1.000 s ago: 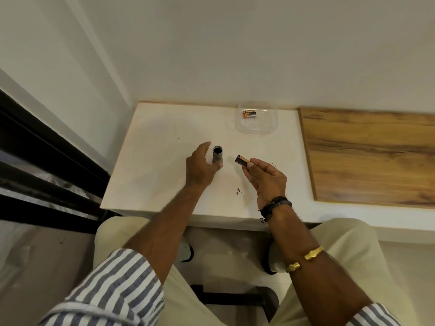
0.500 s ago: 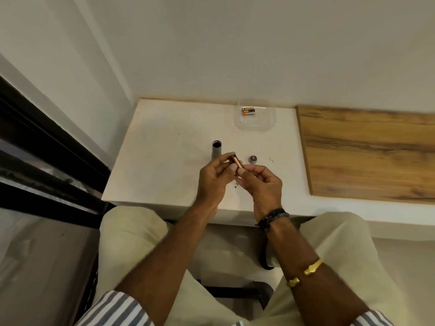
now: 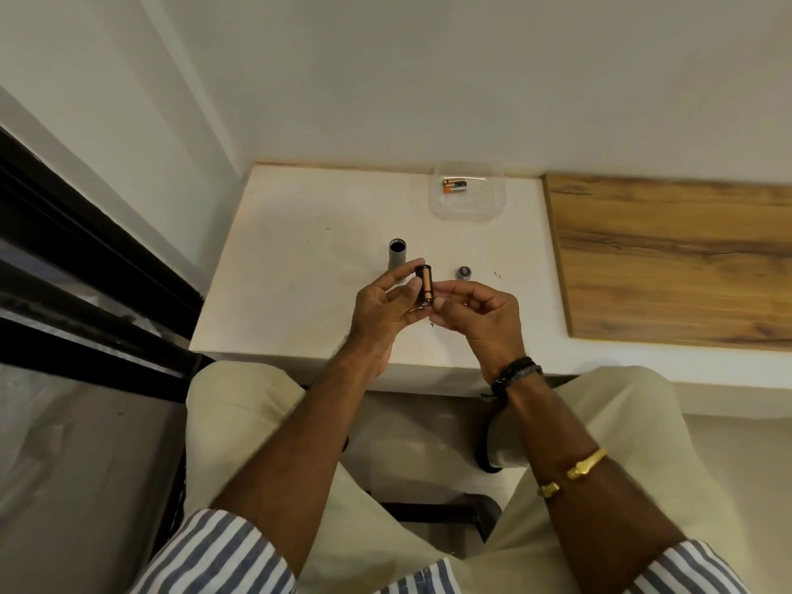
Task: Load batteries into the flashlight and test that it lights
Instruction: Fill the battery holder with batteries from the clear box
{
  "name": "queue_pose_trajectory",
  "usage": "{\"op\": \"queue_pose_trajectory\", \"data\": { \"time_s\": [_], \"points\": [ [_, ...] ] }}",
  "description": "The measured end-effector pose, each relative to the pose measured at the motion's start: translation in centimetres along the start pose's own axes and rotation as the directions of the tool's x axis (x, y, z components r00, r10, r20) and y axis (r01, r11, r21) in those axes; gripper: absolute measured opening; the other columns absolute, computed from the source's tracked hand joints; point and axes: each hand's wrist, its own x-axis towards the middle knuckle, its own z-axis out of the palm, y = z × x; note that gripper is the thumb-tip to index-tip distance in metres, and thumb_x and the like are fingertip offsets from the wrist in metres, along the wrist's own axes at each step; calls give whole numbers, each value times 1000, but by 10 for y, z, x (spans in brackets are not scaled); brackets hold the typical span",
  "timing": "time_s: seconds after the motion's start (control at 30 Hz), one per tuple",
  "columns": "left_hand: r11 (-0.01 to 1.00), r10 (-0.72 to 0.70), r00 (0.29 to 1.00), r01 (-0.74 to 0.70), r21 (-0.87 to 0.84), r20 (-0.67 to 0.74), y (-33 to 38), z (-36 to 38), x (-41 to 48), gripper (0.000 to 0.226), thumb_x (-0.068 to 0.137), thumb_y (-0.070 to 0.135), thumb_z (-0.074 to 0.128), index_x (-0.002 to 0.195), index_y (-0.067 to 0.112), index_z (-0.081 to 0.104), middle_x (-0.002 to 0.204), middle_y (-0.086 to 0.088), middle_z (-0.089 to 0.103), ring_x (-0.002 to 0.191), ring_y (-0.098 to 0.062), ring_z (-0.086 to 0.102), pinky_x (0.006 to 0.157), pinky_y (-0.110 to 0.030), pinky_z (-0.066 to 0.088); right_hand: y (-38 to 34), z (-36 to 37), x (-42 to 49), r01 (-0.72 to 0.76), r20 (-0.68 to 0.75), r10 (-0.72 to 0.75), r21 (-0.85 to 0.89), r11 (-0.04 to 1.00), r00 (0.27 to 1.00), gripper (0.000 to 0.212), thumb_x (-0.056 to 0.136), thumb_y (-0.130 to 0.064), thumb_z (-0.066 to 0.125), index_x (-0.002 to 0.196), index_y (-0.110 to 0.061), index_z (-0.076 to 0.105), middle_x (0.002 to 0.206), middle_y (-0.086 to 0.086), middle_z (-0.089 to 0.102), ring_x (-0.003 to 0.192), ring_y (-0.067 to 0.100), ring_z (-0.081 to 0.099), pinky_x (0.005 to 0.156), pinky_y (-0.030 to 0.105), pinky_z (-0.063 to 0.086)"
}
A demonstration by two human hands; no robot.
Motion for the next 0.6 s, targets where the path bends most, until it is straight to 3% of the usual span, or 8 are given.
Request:
{"op": "queue_pose_trajectory", "data": {
  "time_s": [0.07, 0.23, 0.5, 0.6],
  "points": [
    [1000, -9, 1000, 9, 23, 14, 0, -1, 1, 32, 99, 20, 63, 130, 15, 67, 121, -15, 72, 105, -29, 73, 83, -36, 62, 2, -1, 1, 21, 1, -21, -93, 995, 1000, 21, 89, 1, 73, 109, -3, 76, 98, 13, 79, 90, 27, 77, 78, 40, 64],
    [996, -56, 997, 53, 68, 48, 1, -5, 2, 31, 98, 18, 64, 129, 14, 67, 109, -4, 78, 99, -24, 76, 77, -33, 63, 6, -5, 2, 104, 13, -106, -335, 937, 994, 17, 89, -10, 75, 106, -10, 79, 89, 5, 80, 80, 18, 78, 74, 37, 65],
    [981, -107, 991, 93, 171, 77, 1, -11, 3, 34, 97, 15, 66, 130, 8, 67, 107, -20, 75, 95, -27, 77, 77, -34, 63, 3, -11, 3, 275, 151, -234, -654, 705, 960, 17, 87, -22, 79, 103, -16, 80, 84, -5, 79, 69, -2, 70, 74, 14, 57],
    [977, -122, 990, 108, 186, 68, 2, -12, 5, 31, 95, 16, 68, 125, 9, 70, 108, -20, 74, 94, -28, 77, 76, -34, 64, -1, -11, 2, 329, 206, -261, -685, 649, 943, 19, 88, -23, 78, 105, -15, 80, 87, 0, 80, 69, 3, 69, 75, 17, 57]
  ]
}}
